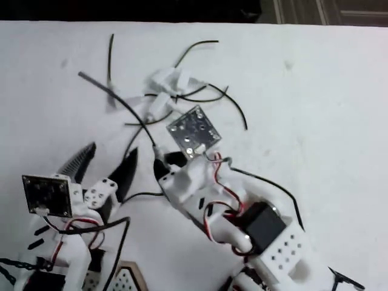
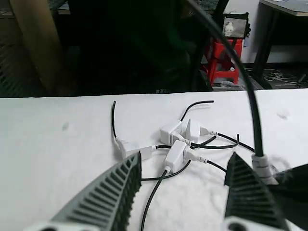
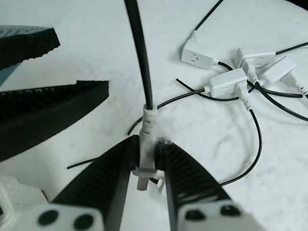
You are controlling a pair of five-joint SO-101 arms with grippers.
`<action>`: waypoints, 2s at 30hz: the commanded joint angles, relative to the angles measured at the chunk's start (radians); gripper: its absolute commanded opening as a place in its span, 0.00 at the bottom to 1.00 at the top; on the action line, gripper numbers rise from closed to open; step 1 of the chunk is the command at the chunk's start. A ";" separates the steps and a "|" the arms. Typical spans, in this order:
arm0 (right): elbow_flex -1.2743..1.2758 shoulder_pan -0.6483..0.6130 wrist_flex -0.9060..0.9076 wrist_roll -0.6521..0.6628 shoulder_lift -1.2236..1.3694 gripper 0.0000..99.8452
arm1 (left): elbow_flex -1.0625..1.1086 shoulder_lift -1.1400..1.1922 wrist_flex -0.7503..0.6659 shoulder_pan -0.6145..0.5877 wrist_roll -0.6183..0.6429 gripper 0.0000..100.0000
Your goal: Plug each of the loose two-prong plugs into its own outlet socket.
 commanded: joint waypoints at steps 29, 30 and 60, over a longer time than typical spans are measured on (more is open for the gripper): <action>0.000 0.030 0.012 0.021 0.085 0.02 | -0.068 -0.004 0.057 -0.054 -0.008 0.28; 0.009 0.048 0.016 0.038 0.085 0.02 | -0.066 -0.004 0.057 -0.105 -0.008 0.28; 0.175 0.226 -0.065 -0.117 0.406 0.02 | 0.485 -0.005 -0.098 -0.521 -0.170 0.28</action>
